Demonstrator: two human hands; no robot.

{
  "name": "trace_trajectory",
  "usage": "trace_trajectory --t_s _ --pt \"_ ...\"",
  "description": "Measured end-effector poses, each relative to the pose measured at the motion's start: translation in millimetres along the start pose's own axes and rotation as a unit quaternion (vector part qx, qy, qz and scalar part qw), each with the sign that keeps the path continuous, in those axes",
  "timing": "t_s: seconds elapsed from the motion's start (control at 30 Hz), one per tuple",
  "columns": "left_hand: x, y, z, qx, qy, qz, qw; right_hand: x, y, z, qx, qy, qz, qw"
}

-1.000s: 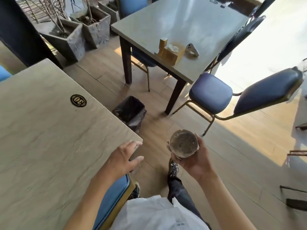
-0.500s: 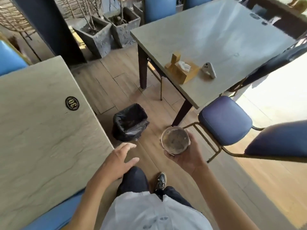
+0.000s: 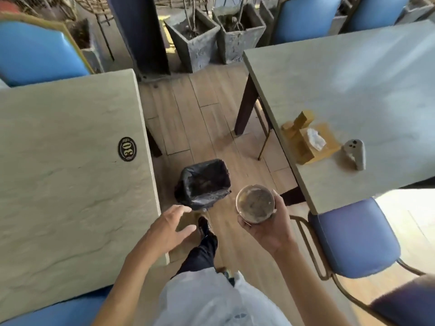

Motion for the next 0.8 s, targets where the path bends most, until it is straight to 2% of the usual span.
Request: trace_trajectory --t_s 0.23,0.37,0.5,0.63,0.8 --pt "-98.3 4.7 -23.3 0.038 -0.065 -0.042 0.996 -83.4 31.7 -47.6 0.068 0.018 0.015 0.997" --pt "-146.7 28.5 -51.7 0.053 -0.120 -0.090 0.987 -139.4 35.7 -48.4 0.111 0.074 0.016 0.991" --pt "-190.6 67.4 -90.9 0.078 -0.193 -0.123 0.970 -206.7 37.0 -29.5 0.176 0.148 0.001 0.973" --pt "-217.9 114.0 -123.5 0.132 -0.284 -0.146 0.938 -265.6 38.2 -7.1 0.231 0.220 -0.062 0.946" --pt "-249.5 177.6 -156.5 0.167 -0.358 -0.115 0.911 -350.8 16.6 6.2 0.241 0.260 -0.076 0.932"
Point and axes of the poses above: each hand's wrist, its own x-axis away from the middle knuckle, its own y-axis out of the palm, z = x × y, the point moved 7 cm from there along -x, towards the middle knuckle, and after that the axes turned 2 degrees about z, right-handed, at the moved point
